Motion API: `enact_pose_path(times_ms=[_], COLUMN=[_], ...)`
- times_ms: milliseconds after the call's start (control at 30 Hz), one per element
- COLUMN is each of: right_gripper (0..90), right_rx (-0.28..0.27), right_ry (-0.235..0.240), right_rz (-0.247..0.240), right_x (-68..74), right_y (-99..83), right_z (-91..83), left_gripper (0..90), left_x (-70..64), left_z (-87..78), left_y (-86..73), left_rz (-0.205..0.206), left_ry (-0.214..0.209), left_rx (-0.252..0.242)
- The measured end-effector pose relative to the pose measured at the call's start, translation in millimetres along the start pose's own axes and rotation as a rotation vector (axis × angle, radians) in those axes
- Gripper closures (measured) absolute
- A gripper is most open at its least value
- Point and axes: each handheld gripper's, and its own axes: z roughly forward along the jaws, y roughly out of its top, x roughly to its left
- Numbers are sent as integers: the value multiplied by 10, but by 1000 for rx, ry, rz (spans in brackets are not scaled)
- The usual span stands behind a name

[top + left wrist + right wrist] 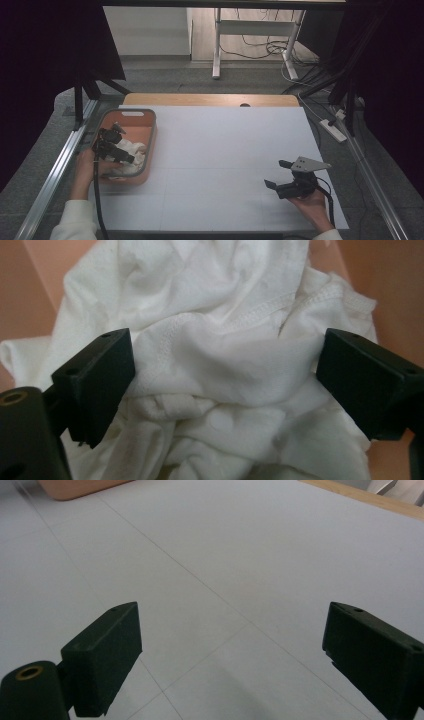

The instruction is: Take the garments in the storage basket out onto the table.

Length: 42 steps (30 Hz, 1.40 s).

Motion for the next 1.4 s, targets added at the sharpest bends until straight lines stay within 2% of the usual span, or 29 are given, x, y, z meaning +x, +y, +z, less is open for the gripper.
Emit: enact_pose_path(times_ms=[333, 467, 600, 733, 867, 933, 1200, 1400], right_gripper=[89, 89, 89, 89, 89, 89, 89, 89], right_rx=[0, -6, -6, -6, -6, -6, -1, 1], right_ry=[-1, -3, -6, -7, -9, -8, -15, -17], right_rz=[0, 1, 0, -1, -1, 0, -3, -5], right_x=[-3, -3, -4, -3, -3, -4, -1, -1], right_y=[0, 1, 3, 4, 4, 4, 3, 2], right_z=[-4, -9, -18, -20, -23, -21, -20, -20], left_gripper=[135, 231, 344, 471, 597, 631, 681, 694], left_x=[-24, -34, -33, -32, -36, -28, 10, 42], left_z=[73, 103, 111, 104, 89, 84, 44, -46], left_y=[56, 71, 72, 61, 50, 45, 14, -27], left_rz=[1, 1, 0, -3, 13, 15, 17, 8], left_ry=[28, 45, 53, 62, 51, 46, 27, 32], left_rx=[83, 116, 128, 125, 115, 109, 75, 6])
